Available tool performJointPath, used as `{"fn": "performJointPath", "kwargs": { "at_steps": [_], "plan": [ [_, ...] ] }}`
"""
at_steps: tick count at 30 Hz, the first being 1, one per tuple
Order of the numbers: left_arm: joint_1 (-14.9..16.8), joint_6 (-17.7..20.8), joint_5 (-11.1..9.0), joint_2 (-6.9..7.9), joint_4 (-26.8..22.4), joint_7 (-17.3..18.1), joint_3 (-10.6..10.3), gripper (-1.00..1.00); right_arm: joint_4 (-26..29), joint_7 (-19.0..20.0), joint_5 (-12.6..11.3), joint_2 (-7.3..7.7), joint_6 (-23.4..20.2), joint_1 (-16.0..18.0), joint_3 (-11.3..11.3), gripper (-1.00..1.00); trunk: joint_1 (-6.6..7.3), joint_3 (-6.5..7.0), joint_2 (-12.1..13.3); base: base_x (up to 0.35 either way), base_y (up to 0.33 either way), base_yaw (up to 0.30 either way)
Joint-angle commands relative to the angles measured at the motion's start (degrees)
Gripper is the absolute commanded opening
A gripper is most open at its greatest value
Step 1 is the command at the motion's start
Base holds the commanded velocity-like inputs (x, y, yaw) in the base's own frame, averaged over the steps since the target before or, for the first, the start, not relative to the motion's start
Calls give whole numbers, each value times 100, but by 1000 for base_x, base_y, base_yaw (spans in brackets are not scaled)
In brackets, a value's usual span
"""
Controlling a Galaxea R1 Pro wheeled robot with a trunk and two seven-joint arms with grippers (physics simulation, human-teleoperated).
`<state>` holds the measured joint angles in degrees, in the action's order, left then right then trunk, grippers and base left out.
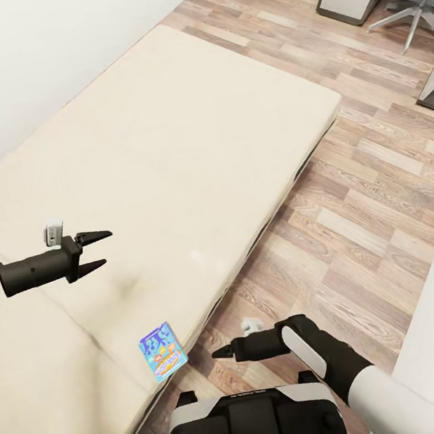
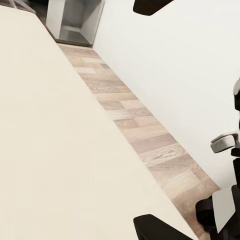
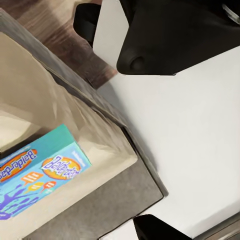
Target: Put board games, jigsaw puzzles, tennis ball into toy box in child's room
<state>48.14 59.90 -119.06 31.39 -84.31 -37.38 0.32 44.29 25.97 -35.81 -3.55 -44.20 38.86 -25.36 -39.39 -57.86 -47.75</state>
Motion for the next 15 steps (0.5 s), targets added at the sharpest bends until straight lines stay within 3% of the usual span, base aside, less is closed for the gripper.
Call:
{"fn": "performJointPath", "kwargs": {
  "at_steps": [1, 5, 10, 15],
  "plan": [
    [3, 10, -55, 4, -3, -59, 10, 100, 1, 12, 14, -54, -11, 5, -21, 100, -1, -3, -4, 0, 0, 0],
    [3, 10, -56, 6, -3, -59, 31, 100, 1, 13, 145, -214, 88, 7, -227, 100, -45, -39, -84, 0, 0, 0],
    [3, 10, -56, 5, -4, -59, 25, 100, -2, 13, 201, -257, 223, 5, -320, 100, -155, -129, -285, 0, 0, 0],
    [3, 10, -56, 7, -6, -59, 47, 100, -3, 13, 212, -267, 266, 2, -352, 100, -155, -129, -285, 0, 0, 0]
  ]
}}
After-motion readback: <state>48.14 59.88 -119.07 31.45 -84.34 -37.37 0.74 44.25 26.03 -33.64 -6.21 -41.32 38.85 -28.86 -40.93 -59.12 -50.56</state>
